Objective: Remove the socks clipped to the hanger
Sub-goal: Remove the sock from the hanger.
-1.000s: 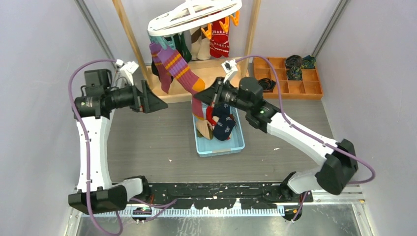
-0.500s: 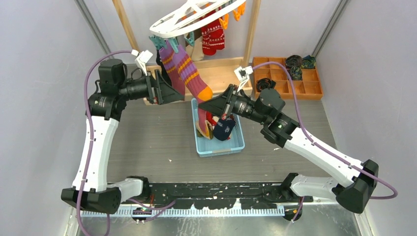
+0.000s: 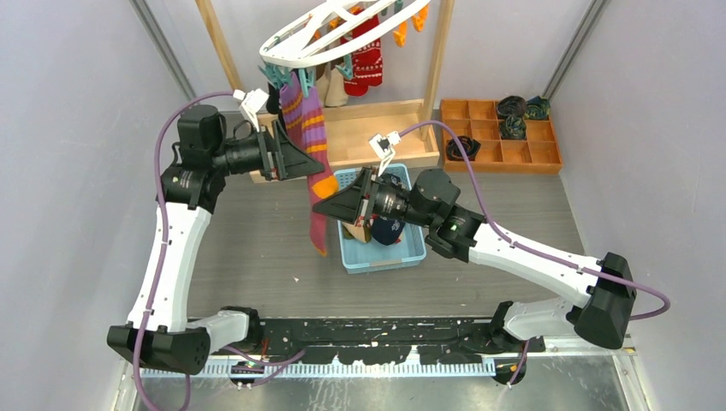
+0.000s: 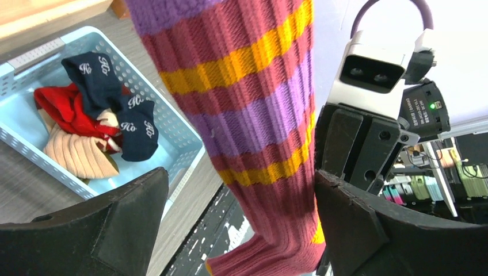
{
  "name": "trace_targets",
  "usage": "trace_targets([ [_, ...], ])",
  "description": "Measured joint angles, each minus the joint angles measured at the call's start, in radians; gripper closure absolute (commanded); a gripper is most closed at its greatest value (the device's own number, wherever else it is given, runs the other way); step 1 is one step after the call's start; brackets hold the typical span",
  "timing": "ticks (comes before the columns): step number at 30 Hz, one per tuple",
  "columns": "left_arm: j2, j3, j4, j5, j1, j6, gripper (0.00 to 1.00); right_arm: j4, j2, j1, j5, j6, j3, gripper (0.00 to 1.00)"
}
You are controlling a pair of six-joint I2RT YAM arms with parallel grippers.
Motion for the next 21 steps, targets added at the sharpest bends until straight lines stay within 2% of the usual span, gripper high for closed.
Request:
trace_targets([
  [5, -0.010, 0.000, 0.051, -0.008, 0.000, -0.016, 0.22, 0.030, 0.011, 0.006, 0.018, 0.019, 0.000, 0.99],
  [9, -0.011, 0.000, 0.097, -0.010, 0.000, -0.038, 0.47, 0.045, 0.011, 0.006, 0.046, 0.022, 0.000, 0.99],
  [11, -0.011, 0.002, 0.112, -0.015, -0.001, -0.045, 0.64, 0.044, 0.011, 0.007, 0.061, 0.022, 0.000, 0.99],
  [15, -0.011, 0.011, 0.118, -0.040, -0.001, -0.045, 0.84, 0.038, 0.011, 0.008, 0.084, 0.021, 0.000, 0.98],
  [16, -0.011, 0.015, 0.117, -0.048, -0.001, -0.041, 0.88, 0.035, 0.010, 0.008, 0.089, 0.020, 0.000, 0.94],
  [17, -0.011, 0.019, 0.116, -0.056, -0.001, -0.035, 0.91, 0.027, 0.010, 0.008, 0.096, 0.018, 0.001, 0.84],
  [19, -0.012, 0.027, 0.111, -0.072, -0.001, -0.026, 0.97, 0.005, 0.010, 0.008, 0.112, 0.013, 0.005, 0.48],
  [20, -0.012, 0.031, 0.108, -0.080, -0.001, -0.024, 0.99, -0.008, 0.010, 0.007, 0.122, 0.014, 0.008, 0.37],
  [21, -0.012, 0.037, 0.103, -0.093, -0.001, -0.019, 1.00, -0.027, 0.010, 0.008, 0.135, 0.005, 0.014, 0.31],
])
